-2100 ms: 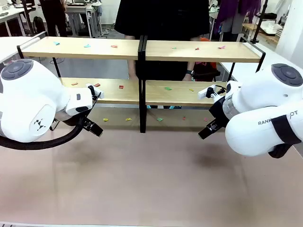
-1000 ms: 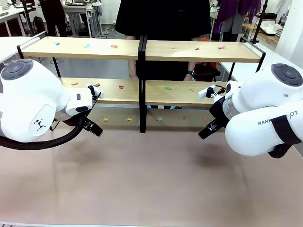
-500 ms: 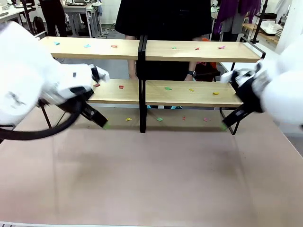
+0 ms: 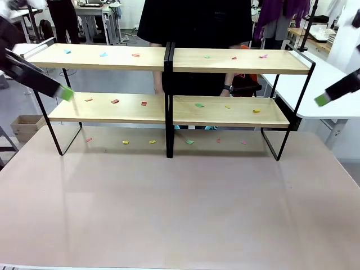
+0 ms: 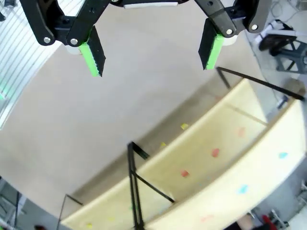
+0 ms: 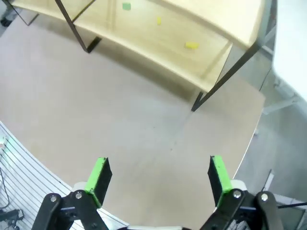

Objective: Clean the shelves.
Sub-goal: Pick up the Duster when the human hands it over.

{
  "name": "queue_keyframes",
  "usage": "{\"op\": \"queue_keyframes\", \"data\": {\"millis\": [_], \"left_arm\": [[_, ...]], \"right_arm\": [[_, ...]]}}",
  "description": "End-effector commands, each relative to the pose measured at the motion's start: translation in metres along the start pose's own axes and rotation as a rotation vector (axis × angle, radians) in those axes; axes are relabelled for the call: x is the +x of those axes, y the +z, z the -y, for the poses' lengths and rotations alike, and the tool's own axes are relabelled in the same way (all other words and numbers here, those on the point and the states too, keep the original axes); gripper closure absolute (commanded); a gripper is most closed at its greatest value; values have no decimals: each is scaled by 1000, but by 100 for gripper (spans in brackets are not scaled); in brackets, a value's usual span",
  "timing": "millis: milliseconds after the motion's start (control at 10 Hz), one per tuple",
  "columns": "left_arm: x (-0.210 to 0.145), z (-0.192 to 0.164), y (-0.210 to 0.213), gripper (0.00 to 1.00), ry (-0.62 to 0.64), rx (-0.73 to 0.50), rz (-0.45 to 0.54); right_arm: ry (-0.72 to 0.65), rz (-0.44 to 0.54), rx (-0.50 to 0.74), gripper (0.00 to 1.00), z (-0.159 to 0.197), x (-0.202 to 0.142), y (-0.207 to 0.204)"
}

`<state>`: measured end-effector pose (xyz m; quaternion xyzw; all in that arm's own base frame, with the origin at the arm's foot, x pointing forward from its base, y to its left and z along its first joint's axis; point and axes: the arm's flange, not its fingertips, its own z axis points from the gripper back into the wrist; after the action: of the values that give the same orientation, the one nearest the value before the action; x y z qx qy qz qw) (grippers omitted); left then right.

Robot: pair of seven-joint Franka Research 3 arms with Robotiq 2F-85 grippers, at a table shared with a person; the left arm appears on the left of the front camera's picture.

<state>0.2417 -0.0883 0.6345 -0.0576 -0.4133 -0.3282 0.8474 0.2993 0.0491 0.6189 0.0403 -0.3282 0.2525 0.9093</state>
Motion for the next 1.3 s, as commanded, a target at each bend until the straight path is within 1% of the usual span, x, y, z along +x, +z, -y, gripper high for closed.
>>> {"op": "queue_keyframes", "data": {"millis": [0, 100, 200, 300, 700, 800, 900, 1000, 1100, 1200], "left_arm": [[19, -25, -2, 0, -33, 32, 64], [28, -32, 4, 0, -36, 63, 99], [32, -38, 10, 0, -54, 78, 142], [34, -43, 16, 0, -51, 76, 162], [39, -55, 25, 0, -47, 111, 176], [43, -56, 31, 0, -48, 123, 192], [45, -58, 37, 0, -54, 134, 211], [46, -58, 40, 0, -58, 142, 213], [47, -57, 39, 0, -60, 142, 213], [49, -56, 37, 0, -67, 140, 207]], "right_arm": [[32, 32, 20, 0, -2, 30, -2], [31, 40, 7, 0, -2, 43, -1], [22, 56, 6, 0, -2, 53, 0], [18, 70, 10, 0, -3, 59, 2], [8, 94, 22, 0, 0, 74, 11], [-7, 86, 55, 0, 1, 75, 16], [-53, 62, 93, 0, 2, 75, 19], [-130, 49, 127, 0, 2, 75, 21], [-155, 27, 128, 0, 0, 74, 21], [-149, 24, 99, 0, -1, 73, 20]]}}
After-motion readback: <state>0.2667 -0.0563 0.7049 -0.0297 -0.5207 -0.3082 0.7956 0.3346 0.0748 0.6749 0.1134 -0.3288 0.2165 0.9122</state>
